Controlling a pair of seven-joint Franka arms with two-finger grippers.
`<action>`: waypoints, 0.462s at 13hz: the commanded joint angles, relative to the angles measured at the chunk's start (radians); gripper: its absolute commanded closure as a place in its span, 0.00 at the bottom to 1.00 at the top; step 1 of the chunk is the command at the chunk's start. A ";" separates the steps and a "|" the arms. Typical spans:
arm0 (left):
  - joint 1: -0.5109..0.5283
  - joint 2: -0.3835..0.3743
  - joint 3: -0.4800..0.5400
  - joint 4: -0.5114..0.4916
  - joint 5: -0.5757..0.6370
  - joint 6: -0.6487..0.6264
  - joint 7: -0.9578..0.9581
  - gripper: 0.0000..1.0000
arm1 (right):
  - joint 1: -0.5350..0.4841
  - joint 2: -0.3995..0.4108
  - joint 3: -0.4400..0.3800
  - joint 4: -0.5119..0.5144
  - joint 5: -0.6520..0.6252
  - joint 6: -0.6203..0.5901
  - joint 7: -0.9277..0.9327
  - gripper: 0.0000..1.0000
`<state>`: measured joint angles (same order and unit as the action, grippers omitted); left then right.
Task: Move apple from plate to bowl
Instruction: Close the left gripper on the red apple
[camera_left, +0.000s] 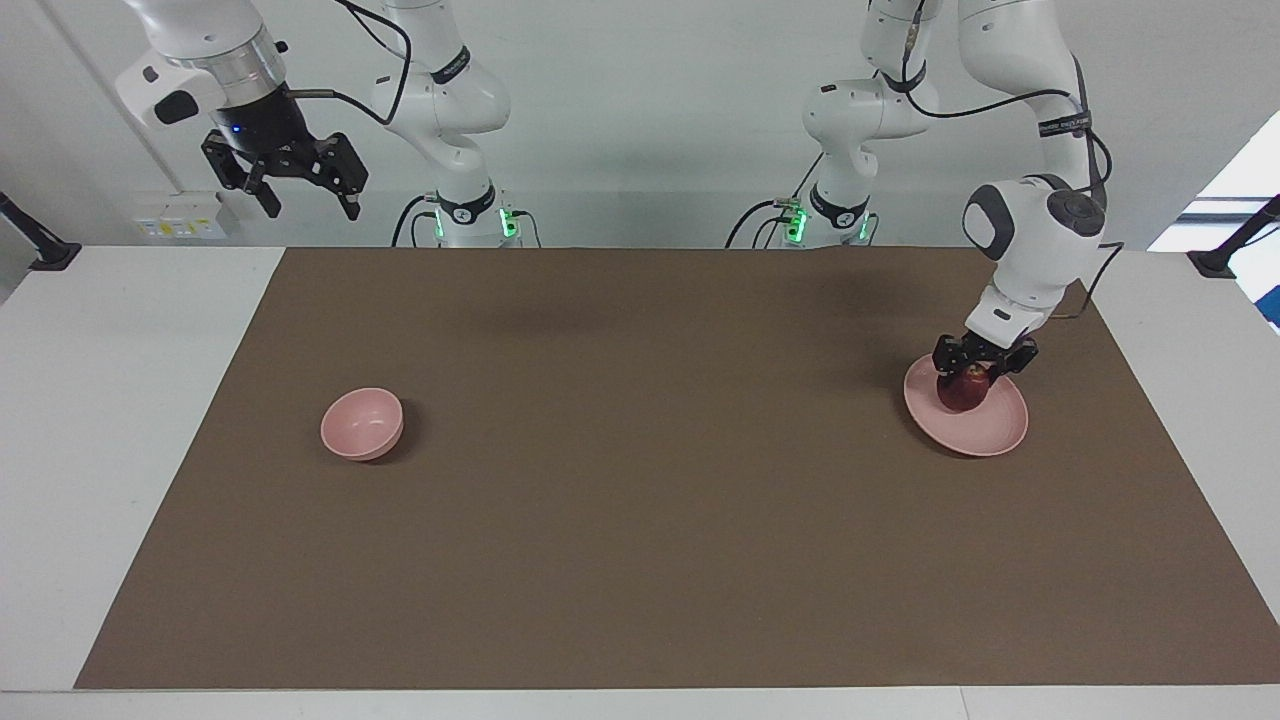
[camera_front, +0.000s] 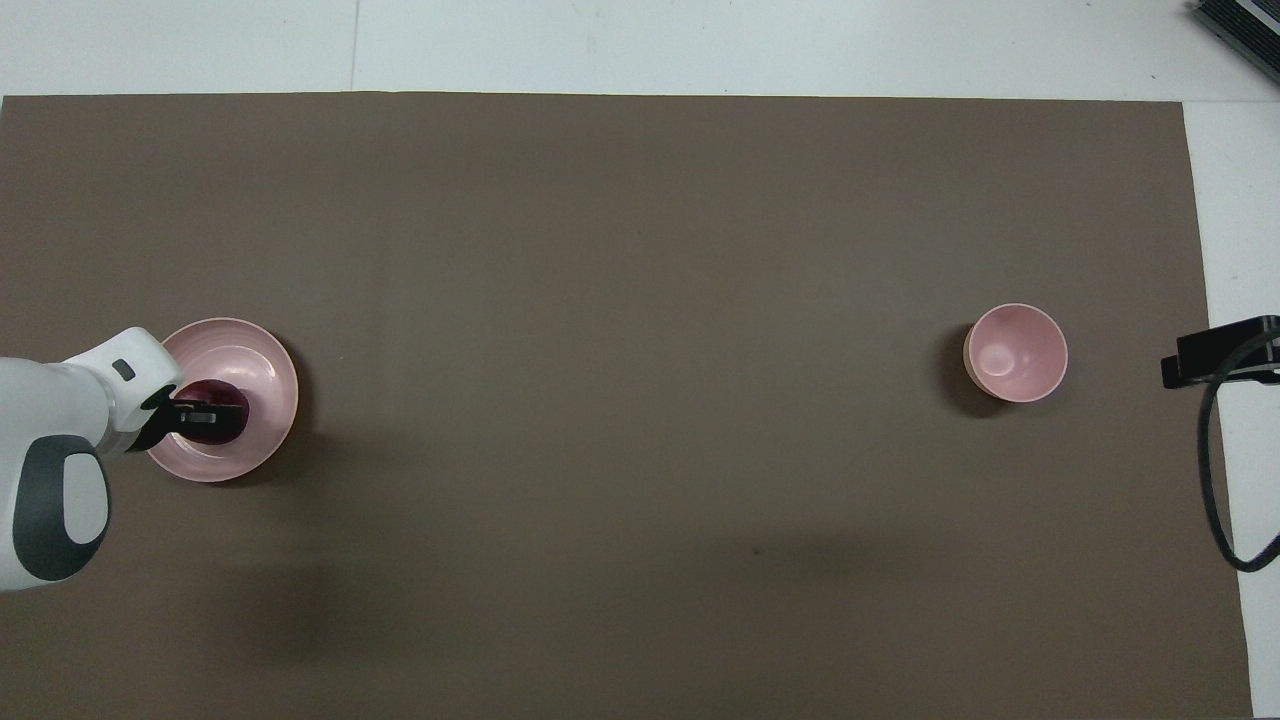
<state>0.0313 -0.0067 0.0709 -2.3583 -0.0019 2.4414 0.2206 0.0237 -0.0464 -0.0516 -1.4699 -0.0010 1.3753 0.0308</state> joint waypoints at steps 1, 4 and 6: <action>-0.002 -0.009 0.000 0.008 -0.013 -0.002 0.019 1.00 | 0.002 -0.018 -0.005 -0.023 -0.013 0.018 -0.002 0.00; -0.004 -0.007 0.000 0.013 -0.013 -0.002 0.020 1.00 | 0.002 -0.020 -0.005 -0.023 -0.013 0.018 -0.002 0.00; -0.004 -0.010 -0.005 0.030 -0.013 -0.008 0.020 1.00 | 0.004 -0.018 -0.005 -0.023 -0.013 0.018 -0.002 0.00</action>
<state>0.0312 -0.0067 0.0681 -2.3496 -0.0019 2.4413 0.2216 0.0237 -0.0464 -0.0516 -1.4699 -0.0010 1.3753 0.0308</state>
